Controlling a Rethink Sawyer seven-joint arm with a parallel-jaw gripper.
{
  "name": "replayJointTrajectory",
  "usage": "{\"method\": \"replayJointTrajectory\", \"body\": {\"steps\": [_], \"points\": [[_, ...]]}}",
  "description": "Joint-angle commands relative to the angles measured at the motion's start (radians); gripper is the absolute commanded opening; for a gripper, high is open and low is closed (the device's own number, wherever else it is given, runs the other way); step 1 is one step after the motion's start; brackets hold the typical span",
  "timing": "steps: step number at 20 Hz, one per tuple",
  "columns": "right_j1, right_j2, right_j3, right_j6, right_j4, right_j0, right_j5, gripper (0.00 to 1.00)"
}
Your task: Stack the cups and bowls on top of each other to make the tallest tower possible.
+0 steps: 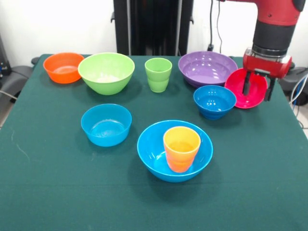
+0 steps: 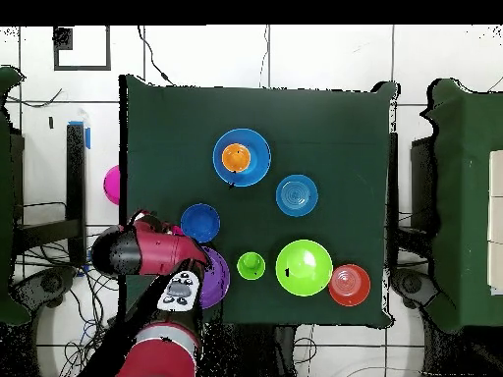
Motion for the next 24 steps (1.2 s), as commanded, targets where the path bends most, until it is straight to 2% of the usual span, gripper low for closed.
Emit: {"method": "replayJointTrajectory", "body": {"steps": [1, 17, 21, 24], "points": [[0.061, 0.185, 0.097, 0.133, -0.043, -0.063, -0.055, 1.0], [0.037, 0.32, 0.148, 0.142, -0.04, -0.145, -0.057, 1.0], [0.062, 0.41, 0.167, 0.124, -0.054, -0.222, -0.058, 1.0], [0.112, 0.48, 0.164, 0.094, -0.082, -0.291, -0.062, 1.0]]}}
